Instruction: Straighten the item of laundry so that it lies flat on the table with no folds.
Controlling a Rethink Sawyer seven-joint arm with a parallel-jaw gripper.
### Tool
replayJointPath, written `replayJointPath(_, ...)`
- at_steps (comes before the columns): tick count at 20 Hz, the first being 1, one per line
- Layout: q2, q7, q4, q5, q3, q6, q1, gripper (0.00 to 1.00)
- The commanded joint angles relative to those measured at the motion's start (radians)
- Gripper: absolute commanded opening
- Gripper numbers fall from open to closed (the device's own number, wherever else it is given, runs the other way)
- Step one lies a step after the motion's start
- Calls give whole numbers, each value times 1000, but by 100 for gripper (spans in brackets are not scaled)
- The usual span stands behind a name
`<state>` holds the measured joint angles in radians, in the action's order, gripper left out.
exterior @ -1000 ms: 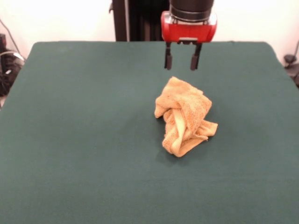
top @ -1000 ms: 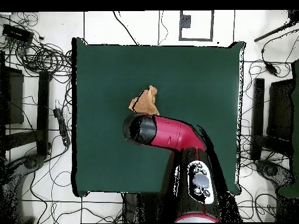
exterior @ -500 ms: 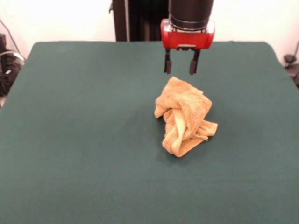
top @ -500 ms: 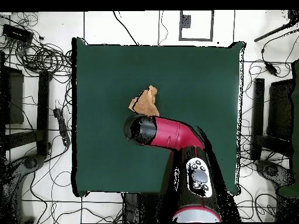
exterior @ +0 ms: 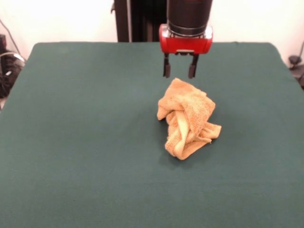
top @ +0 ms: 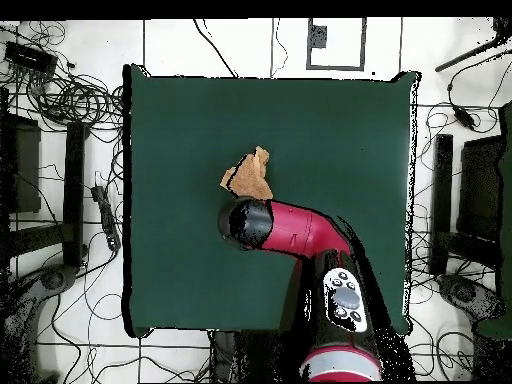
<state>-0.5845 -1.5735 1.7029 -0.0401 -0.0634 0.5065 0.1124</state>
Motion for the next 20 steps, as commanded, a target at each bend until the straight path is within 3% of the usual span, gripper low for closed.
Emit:
replayJointPath(1,35,-60,-14,17,140,-10,2,100)
replayJointPath(20,59,-44,-38,30,171,-44,19,100)
